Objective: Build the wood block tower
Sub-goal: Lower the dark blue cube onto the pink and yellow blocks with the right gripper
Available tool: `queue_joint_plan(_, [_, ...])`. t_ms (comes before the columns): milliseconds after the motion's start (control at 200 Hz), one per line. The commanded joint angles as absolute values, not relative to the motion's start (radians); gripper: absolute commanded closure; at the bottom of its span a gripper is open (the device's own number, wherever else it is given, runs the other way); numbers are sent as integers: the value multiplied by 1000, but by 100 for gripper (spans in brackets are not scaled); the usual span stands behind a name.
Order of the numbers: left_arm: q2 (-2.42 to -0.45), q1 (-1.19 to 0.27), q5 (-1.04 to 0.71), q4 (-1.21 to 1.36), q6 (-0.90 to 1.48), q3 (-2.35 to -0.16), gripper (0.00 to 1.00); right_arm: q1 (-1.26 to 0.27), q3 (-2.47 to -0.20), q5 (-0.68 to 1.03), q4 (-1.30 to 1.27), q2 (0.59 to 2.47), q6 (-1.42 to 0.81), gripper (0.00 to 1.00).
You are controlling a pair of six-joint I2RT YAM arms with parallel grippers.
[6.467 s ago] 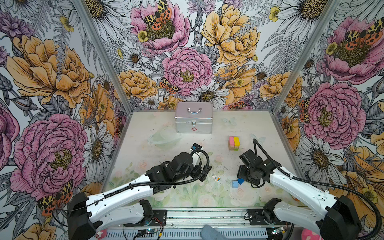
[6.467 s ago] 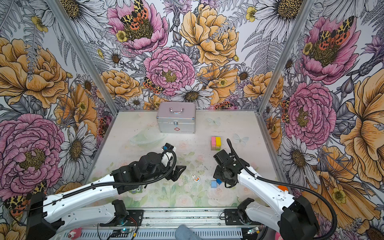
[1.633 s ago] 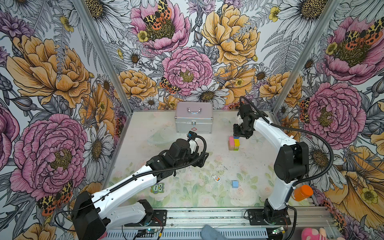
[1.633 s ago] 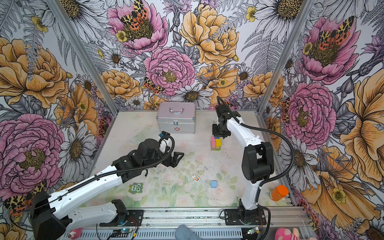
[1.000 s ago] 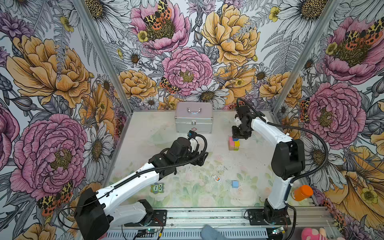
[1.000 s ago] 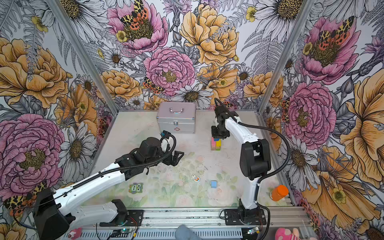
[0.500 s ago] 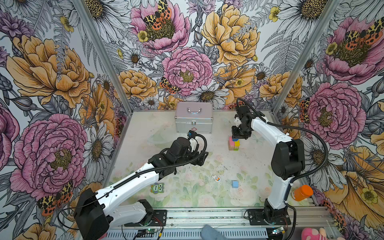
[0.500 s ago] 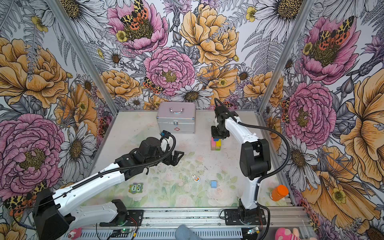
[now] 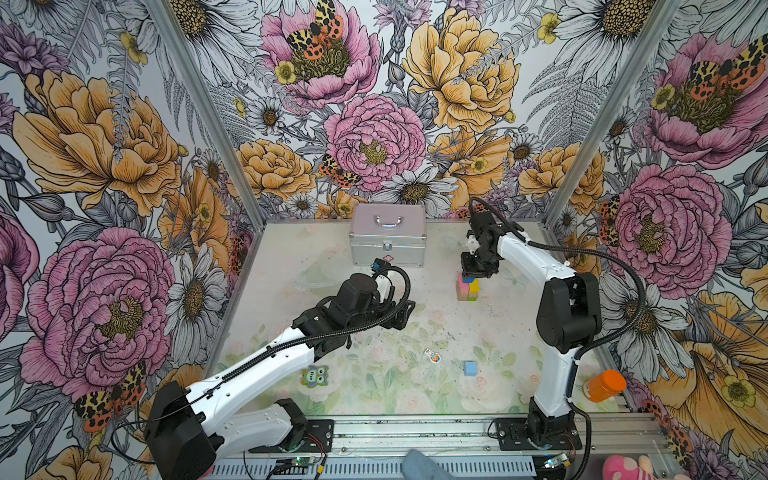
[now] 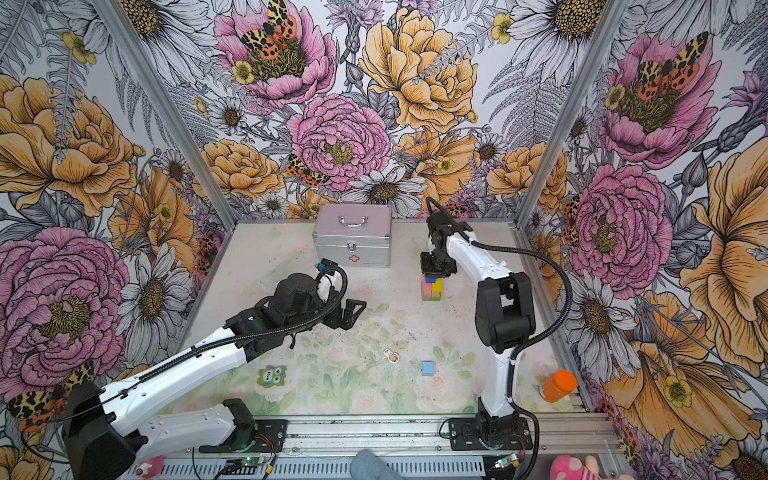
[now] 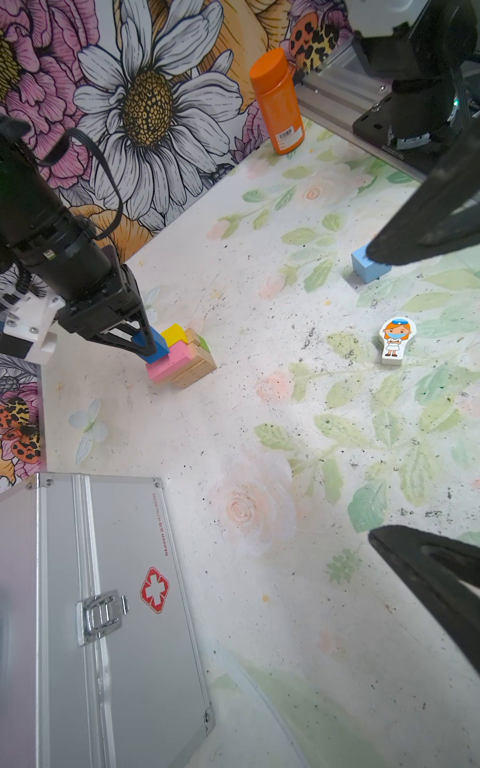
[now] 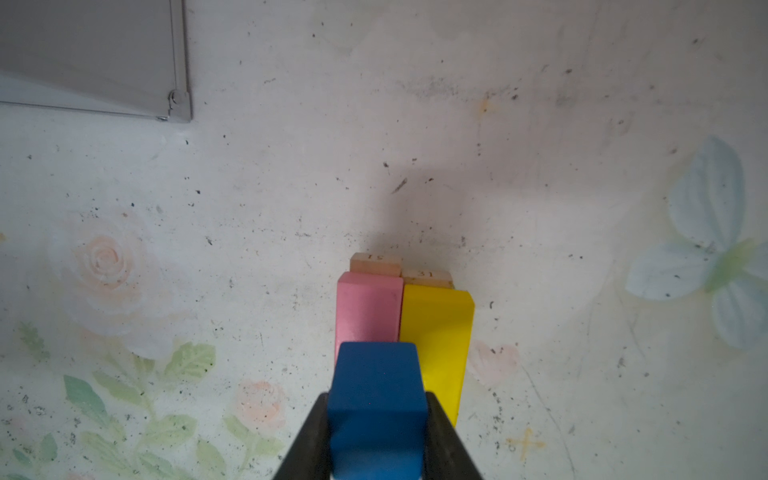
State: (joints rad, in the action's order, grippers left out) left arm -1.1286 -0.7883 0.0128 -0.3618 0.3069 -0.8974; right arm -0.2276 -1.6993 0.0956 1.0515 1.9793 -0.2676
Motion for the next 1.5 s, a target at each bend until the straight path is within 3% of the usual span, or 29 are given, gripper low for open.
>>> queue_joint_plan(0, [-1130, -777, -2, -337, 307, -896, 1, -215, -1737, 69, 1051, 2000, -255, 68])
queue_joint_plan(1496, [-1124, -770, -8, -333, 313, -888, 1, -196, -1787, 84, 1063, 2050, -256, 65])
